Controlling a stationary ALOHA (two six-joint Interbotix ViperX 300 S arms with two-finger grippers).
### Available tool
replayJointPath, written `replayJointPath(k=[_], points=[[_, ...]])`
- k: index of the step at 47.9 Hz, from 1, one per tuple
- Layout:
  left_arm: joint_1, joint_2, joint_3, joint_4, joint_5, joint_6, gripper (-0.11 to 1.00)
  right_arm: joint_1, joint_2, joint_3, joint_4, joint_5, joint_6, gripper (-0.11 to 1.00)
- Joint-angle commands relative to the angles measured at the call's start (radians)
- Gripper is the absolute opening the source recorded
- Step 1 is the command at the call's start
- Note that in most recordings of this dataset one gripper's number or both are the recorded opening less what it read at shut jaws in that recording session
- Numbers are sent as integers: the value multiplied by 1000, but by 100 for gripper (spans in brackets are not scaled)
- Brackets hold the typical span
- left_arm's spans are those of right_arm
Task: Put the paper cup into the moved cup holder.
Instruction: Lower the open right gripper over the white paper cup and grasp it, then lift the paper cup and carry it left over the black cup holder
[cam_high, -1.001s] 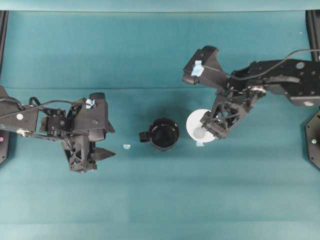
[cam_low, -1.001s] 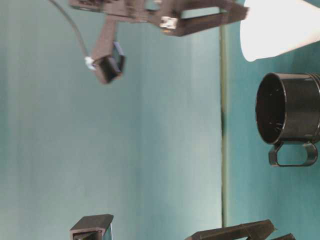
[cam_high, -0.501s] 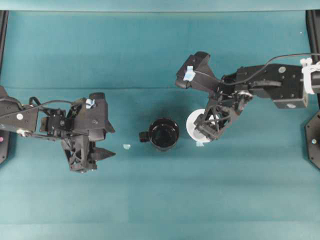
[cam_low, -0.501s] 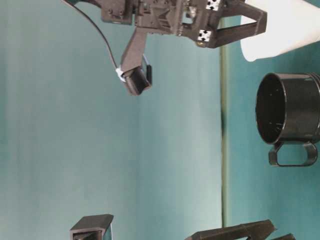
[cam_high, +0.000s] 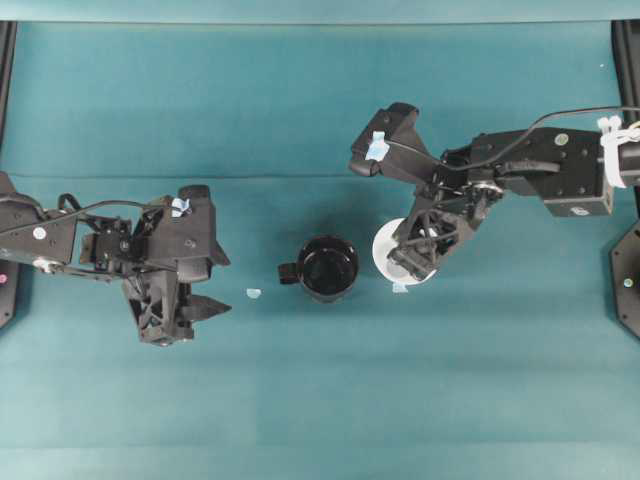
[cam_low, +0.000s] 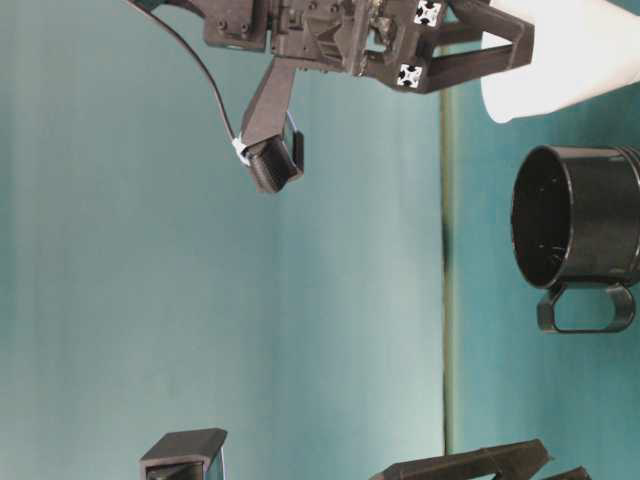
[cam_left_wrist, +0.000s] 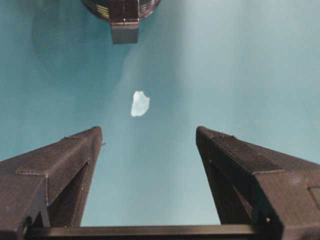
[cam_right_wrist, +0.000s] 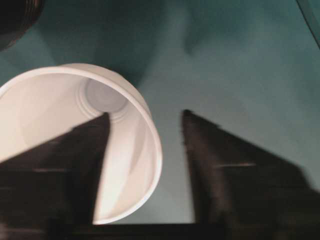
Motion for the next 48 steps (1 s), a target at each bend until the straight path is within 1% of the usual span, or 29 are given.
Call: replayJointPath(k=[1, 5, 7, 9, 12, 16, 25, 31, 39, 43, 48], points=[[-3, -8, -14, 3, -5, -2, 80, 0, -6, -17, 5, -2, 3, 34], [-3, -8, -14, 3, -3, -2, 80, 0, -6, -18, 5, 5, 3, 14], [-3, -8, -14, 3, -3, -2, 80, 0, -6, -17, 5, 12, 3, 6], [-3, -8, -14, 3, -5, -2, 80, 0, -6, -18, 8, 21, 3, 1], [-3, -8, -15, 3, -5, -2, 80, 0, -6, -17, 9, 25, 2, -4], [-3, -6, -15, 3, -5, -2, 80, 2, -8, -18, 9, 26, 2, -6], [-3, -6, -15, 3, -6, -2, 80, 2, -12, -18, 14, 29, 3, -5], [-3, -6, -15, 3, -6, -2, 80, 0, -44, -43, 21, 77, 3, -5], [-3, -8, -15, 3, -6, -3, 80, 0, -115, -126, 25, 199, 5, -5], [-3, -8, -15, 3, -6, -3, 80, 2, -137, -183, 26, 265, 8, -5], [-3, -6, -15, 3, -6, -3, 80, 8, -149, -276, 26, 324, 8, -5]])
